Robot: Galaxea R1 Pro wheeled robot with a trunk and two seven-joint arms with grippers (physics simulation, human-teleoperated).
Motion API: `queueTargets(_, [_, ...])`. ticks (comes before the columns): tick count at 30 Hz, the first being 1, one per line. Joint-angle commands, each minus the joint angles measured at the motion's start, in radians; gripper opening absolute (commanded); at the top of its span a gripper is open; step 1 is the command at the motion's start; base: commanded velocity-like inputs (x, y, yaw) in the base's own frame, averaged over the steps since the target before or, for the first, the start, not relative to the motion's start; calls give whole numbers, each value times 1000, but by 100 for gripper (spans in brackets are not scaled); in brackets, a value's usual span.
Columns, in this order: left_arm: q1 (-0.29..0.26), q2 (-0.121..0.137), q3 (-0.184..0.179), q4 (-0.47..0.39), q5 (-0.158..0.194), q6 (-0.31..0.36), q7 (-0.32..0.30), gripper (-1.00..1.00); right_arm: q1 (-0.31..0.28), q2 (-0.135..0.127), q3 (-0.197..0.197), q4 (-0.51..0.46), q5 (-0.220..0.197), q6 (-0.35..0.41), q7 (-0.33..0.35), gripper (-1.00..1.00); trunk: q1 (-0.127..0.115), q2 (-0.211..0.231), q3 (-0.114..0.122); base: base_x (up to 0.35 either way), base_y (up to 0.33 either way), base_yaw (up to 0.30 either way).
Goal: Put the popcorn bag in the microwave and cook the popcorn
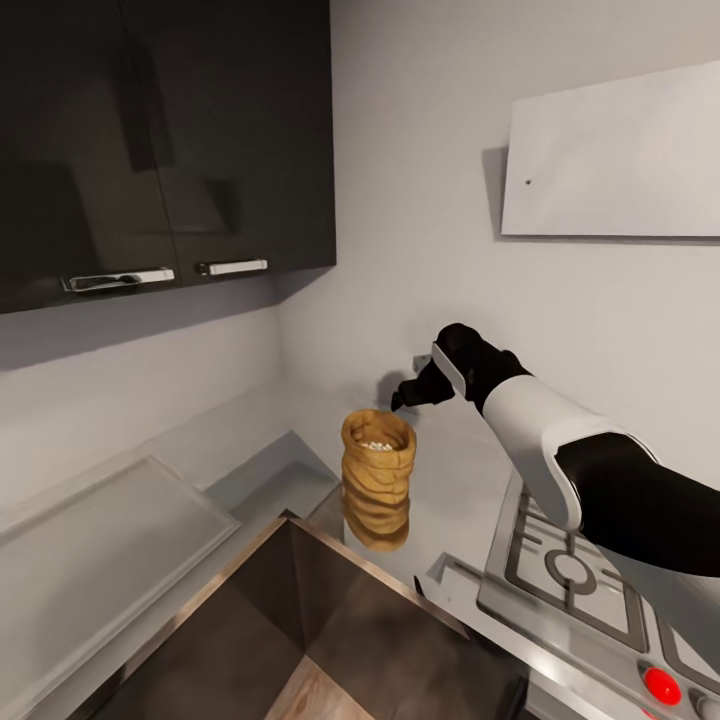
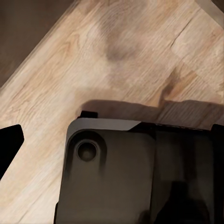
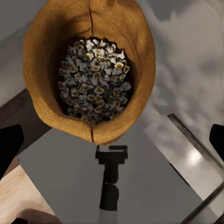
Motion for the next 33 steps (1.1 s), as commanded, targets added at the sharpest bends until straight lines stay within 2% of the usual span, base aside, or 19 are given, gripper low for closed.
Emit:
queueTargets(1, [0, 0, 4, 1, -1, -3, 0, 100, 0, -1, 8, -1, -4, 3, 1, 100, 0, -1, 0, 16, 8, 0])
queueTargets(6, [-1, -1, 4, 1, 0, -3, 0, 100, 3, 0, 9, -1, -3, 3, 0, 100, 0, -1, 0, 9, 3, 0])
queueTargets(13, [0, -1, 4, 1, -1, -3, 0, 100, 12, -1, 8, -1, -3, 3, 0, 100, 0, -1, 0, 223, 0, 0])
queueTargets(19, [0, -2, 3, 1, -1, -17, 0, 100, 14, -1, 8, -1, -3, 3, -2, 100, 0, -1, -1, 35, 0, 0])
queueTargets(33, [0, -2, 3, 1, -2, -23, 0, 100, 26, -4, 7, 1, -3, -23, -3, 100, 0, -1, -21, 1, 0, 0])
